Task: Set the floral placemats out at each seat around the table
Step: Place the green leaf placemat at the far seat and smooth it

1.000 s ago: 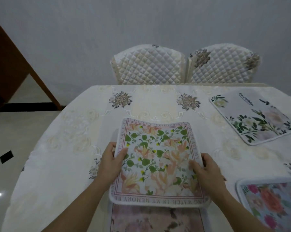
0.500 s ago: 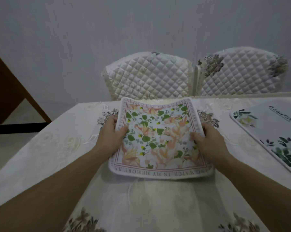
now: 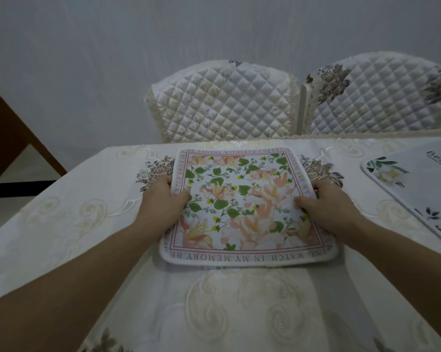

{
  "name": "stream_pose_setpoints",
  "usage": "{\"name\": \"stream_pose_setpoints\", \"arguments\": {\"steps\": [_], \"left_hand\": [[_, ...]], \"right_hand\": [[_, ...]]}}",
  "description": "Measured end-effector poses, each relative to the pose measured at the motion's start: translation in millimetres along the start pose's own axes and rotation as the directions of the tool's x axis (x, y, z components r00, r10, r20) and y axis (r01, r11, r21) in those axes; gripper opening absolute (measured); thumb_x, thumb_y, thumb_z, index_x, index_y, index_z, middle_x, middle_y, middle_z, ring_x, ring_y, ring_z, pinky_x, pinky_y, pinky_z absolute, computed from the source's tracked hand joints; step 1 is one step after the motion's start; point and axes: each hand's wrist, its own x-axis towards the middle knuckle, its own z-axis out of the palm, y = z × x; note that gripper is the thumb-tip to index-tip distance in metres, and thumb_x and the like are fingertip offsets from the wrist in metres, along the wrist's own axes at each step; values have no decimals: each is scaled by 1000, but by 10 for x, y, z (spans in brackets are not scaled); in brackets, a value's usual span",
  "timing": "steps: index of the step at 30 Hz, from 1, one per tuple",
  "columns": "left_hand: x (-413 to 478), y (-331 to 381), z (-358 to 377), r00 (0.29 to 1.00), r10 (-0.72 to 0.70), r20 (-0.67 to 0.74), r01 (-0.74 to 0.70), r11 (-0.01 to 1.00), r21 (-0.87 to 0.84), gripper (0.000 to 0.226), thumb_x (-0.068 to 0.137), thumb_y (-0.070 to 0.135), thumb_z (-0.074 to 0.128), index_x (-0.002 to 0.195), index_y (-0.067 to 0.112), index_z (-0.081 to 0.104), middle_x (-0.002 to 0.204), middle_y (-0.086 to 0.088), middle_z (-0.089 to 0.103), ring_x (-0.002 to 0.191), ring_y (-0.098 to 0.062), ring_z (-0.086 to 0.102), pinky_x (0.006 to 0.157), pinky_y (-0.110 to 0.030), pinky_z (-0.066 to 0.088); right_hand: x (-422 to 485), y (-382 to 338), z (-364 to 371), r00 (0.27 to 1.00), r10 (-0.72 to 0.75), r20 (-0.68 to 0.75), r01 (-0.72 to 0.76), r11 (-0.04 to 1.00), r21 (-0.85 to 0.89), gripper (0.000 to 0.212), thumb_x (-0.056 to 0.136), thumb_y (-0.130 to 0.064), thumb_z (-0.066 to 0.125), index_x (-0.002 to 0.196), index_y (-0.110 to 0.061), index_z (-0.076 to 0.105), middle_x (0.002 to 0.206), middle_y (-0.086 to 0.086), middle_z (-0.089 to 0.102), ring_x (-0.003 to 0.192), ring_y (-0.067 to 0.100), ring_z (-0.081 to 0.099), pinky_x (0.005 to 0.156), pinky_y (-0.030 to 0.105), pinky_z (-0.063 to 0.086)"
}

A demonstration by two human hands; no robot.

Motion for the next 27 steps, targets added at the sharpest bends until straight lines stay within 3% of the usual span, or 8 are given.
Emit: {"name": "stream_pose_setpoints", "arguments": {"steps": [5, 9, 12, 14, 17, 19, 21, 27], "left_hand": [[52, 24, -43, 998, 41, 54, -57, 939, 340, 37, 94, 38, 59, 119, 12, 54, 114, -6, 67, 98, -27, 63, 76, -35, 49], [-45, -29, -8, 991, 124, 40, -120, 746, 655, 54, 98, 50, 43, 132, 9, 42, 124, -16, 57, 106, -34, 59, 74, -39, 43], [-97, -71, 32, 973, 231, -30, -136, 669, 731, 68, 96, 50, 41, 147, 7, 28, 133, -20, 43, 116, -35, 49, 76, -43, 48], [-98, -40, 86, 952, 306, -24, -187, 641, 745, 68, 94, 42, 44, 151, 11, 25, 143, -21, 37, 126, -36, 41, 89, -50, 48], [-63, 181, 312, 909, 416, 35, -346, 704, 620, 67, 97, 40, 42, 155, 20, 17, 163, -10, 17, 147, -31, 21, 116, -54, 25], [-8, 356, 547, 887, 458, 60, -432, 777, 458, 64, 100, 37, 38, 157, 20, 14, 167, -3, 9, 151, -25, 12, 123, -47, 13], [91, 401, 736, 877, 469, 104, -472, 801, 368, 58, 104, 33, 30, 158, 16, 13, 168, -2, 8, 153, -20, 9, 125, -43, 9], [216, 179, 792, 854, 406, 327, -520, 707, 479, 57, 105, 39, 11, 159, 21, 7, 168, 6, 3, 153, -9, 0, 125, -40, 2]], "right_hand": [[-18, -48, 11, 1000, 17, -15, -17, 999, -36, 33, 88, -20, 67, 120, -17, 60, 109, 6, 71, 93, 27, 67, 77, 33, 52], [-44, -12, 57, 996, 45, -74, -58, 981, -183, 42, 87, -35, 67, 121, -15, 53, 115, 11, 64, 97, 30, 61, 82, 39, 51], [-101, 10, 124, 978, -53, -202, -26, 930, -366, 52, 86, -40, 65, 123, -8, 47, 121, 21, 48, 111, 39, 47, 89, 46, 44], [-124, -17, 237, 933, -245, -263, 102, 882, -459, 51, 85, -27, 65, 129, -8, 47, 118, 18, 45, 109, 36, 44, 85, 44, 43], [-57, -230, 493, 854, -491, -174, 392, 826, -404, 52, 84, -16, 61, 135, -12, 51, 125, 13, 50, 109, 33, 52, 87, 46, 50], [91, -393, 720, 852, -520, -55, 478, 817, -323, 50, 93, -22, 51, 143, -14, 45, 145, 12, 43, 128, 32, 46, 103, 53, 43], [221, -479, 921, 851, -521, 58, 513, 803, -303, 54, 99, -26, 37, 151, -13, 32, 157, 10, 32, 143, 28, 30, 116, 51, 28], [260, -381, 1033, 832, -517, 200, 531, 640, -555, 59, 103, -31, 19, 157, -11, 11, 166, 5, 10, 152, 20, 6, 124, 41, 4]]}}
